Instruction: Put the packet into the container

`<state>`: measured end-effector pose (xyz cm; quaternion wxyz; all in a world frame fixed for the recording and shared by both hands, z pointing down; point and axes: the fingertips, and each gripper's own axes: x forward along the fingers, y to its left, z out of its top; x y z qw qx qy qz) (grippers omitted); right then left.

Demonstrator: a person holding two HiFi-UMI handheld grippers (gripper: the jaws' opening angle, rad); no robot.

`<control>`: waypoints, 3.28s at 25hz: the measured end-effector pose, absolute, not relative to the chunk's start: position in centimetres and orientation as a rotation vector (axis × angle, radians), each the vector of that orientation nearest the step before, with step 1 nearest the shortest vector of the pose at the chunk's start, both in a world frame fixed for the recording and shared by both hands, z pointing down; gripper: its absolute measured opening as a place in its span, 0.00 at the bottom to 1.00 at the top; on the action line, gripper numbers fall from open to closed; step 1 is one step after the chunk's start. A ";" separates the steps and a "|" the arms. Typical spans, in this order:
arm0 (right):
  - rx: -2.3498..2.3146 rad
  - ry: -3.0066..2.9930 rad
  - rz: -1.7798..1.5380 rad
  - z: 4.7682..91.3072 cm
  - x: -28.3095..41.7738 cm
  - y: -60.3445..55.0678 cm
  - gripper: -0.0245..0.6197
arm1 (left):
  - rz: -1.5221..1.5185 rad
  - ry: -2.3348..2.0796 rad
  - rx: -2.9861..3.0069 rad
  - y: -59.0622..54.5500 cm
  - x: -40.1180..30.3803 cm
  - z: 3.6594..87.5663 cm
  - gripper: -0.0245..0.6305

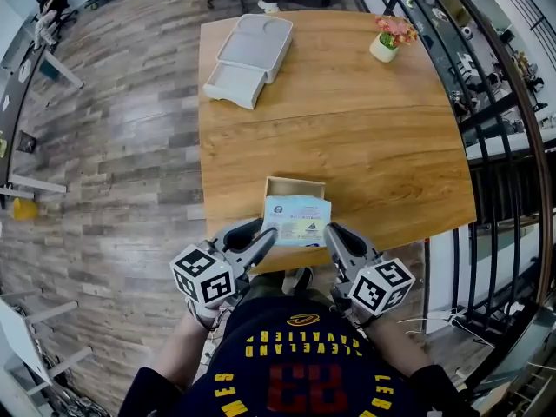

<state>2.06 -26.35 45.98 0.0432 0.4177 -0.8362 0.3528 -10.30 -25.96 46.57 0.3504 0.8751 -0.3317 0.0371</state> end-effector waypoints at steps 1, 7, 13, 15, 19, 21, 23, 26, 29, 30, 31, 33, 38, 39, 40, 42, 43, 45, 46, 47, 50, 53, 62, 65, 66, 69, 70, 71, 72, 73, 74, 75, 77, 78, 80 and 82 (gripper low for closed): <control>1.281 -2.546 1.083 46.3 1.7 -26.7 0.09 | 0.107 -0.853 2.266 -26.2 -10.6 46.9 0.25; 1.324 -2.489 1.081 47.5 0.3 -28.7 0.09 | 0.151 -0.800 2.276 -28.3 -11.9 48.4 0.25; 1.390 -2.430 1.050 48.6 0.6 -29.9 0.08 | 0.236 -0.738 2.311 -30.0 -11.3 50.0 0.25; 1.400 -2.408 1.058 49.3 0.9 -29.8 0.08 | 0.276 -0.723 2.316 -30.0 -11.0 50.9 0.25; 1.387 -2.394 1.075 50.5 1.1 -29.6 0.08 | 0.320 -0.734 2.310 -30.2 -10.7 52.1 0.25; 1.371 -2.394 1.062 51.1 1.2 -29.9 0.08 | 0.339 -0.754 2.306 -30.2 -10.6 52.7 0.25; 1.358 -2.388 1.047 51.9 1.4 -30.1 0.08 | 0.369 -0.768 2.305 -30.2 -10.4 53.3 0.24; 1.336 -2.380 1.046 53.2 1.8 -30.4 0.08 | 0.414 -0.784 2.303 -30.3 -9.9 54.4 0.25; 1.303 -2.379 1.046 54.2 1.7 -30.5 0.08 | 0.442 -0.806 2.291 -30.4 -10.0 55.2 0.25; 1.294 -2.376 1.047 54.6 1.7 -30.5 0.08 | 0.449 -0.811 2.287 -30.4 -9.9 55.4 0.24; 1.286 -2.372 1.050 54.9 1.7 -30.5 0.08 | 0.458 -0.814 2.285 -30.4 -9.9 55.7 0.24; 1.276 -2.363 1.062 55.6 1.7 -30.6 0.08 | 0.477 -0.816 2.281 -30.5 -9.9 56.1 0.24; 1.245 -2.338 1.093 56.8 1.4 -30.6 0.08 | 0.504 -0.811 2.250 -30.5 -10.2 57.1 0.24; 1.240 -2.334 1.096 57.0 1.4 -30.6 0.08 | 0.509 -0.810 2.244 -30.5 -10.2 57.3 0.25; 1.237 -2.330 1.098 57.2 1.4 -30.6 0.08 | 0.514 -0.809 2.239 -30.5 -10.2 57.5 0.24; 1.235 -2.318 1.107 57.7 1.4 -30.5 0.08 | 0.527 -0.808 2.233 -30.4 -10.2 58.0 0.24; 1.235 -2.310 1.114 58.0 1.5 -30.5 0.08 | 0.535 -0.808 2.230 -30.4 -10.1 58.2 0.24; 1.234 -2.295 1.128 58.5 1.5 -30.4 0.08 | 0.552 -0.807 2.224 -30.3 -10.0 58.7 0.24; 1.233 -2.289 1.133 58.7 1.6 -30.4 0.08 | 0.560 -0.807 2.221 -30.4 -10.0 58.9 0.24; 1.232 -2.284 1.136 58.9 1.7 -30.4 0.08 | 0.568 -0.808 2.219 -30.4 -9.9 59.1 0.24; 1.227 -2.278 1.139 59.4 1.7 -30.4 0.07 | 0.586 -0.814 2.215 -30.5 -9.9 59.5 0.25; 1.224 -2.272 1.140 59.7 1.7 -30.3 0.07 | 0.593 -0.817 2.210 -30.4 -9.9 59.7 0.25; 1.192 -2.257 1.134 60.9 1.5 -30.3 0.07 | 0.607 -0.837 2.221 -30.6 -9.5 59.8 0.25; 1.182 -2.257 1.126 61.1 1.3 -30.2 0.07 | 0.596 -0.836 2.229 -30.5 -9.2 59.6 0.25; 1.178 -2.258 1.124 61.1 1.2 -30.2 0.07 | 0.594 -0.835 2.230 -30.5 -9.1 59.6 0.25; 1.167 -2.258 1.116 61.2 1.2 -30.2 0.07 | 0.590 -0.837 2.229 -30.3 -8.8 59.4 0.25; 1.165 -2.258 1.115 61.2 1.2 -30.2 0.07 | 0.588 -0.839 2.227 -30.3 -8.8 59.4 0.25; 1.163 -2.257 1.114 61.3 1.3 -30.3 0.07 | 0.585 -0.841 2.226 -30.3 -8.7 59.4 0.25; 1.163 -2.256 1.114 61.3 1.2 -30.3 0.07 | 0.583 -0.843 2.225 -30.3 -8.8 59.4 0.25; 1.165 -2.253 1.112 61.4 1.2 -30.3 0.07 | 0.580 -0.845 2.224 -30.3 -8.8 59.4 0.25; 1.168 -2.248 1.109 61.5 1.2 -30.4 0.07 | 0.578 -0.848 2.224 -30.3 -8.9 59.3 0.25; 1.171 -2.244 1.103 61.5 1.1 -30.4 0.07 | 0.575 -0.850 2.224 -30.4 -9.1 59.3 0.25; 1.165 -2.241 1.080 61.5 0.9 -30.3 0.07 | 0.569 -0.855 2.225 -30.3 -9.2 59.1 0.25; 1.157 -2.243 1.067 61.5 0.8 -30.2 0.07 | 0.567 -0.856 2.226 -30.3 -9.3 59.1 0.25; 1.137 -2.248 1.047 61.5 0.7 -30.0 0.12 | 0.565 -0.858 2.228 -30.2 -9.2 59.0 0.25; 1.126 -2.251 1.041 61.5 0.6 -30.0 0.17 | 0.564 -0.857 2.227 -30.3 -9.2 58.9 0.25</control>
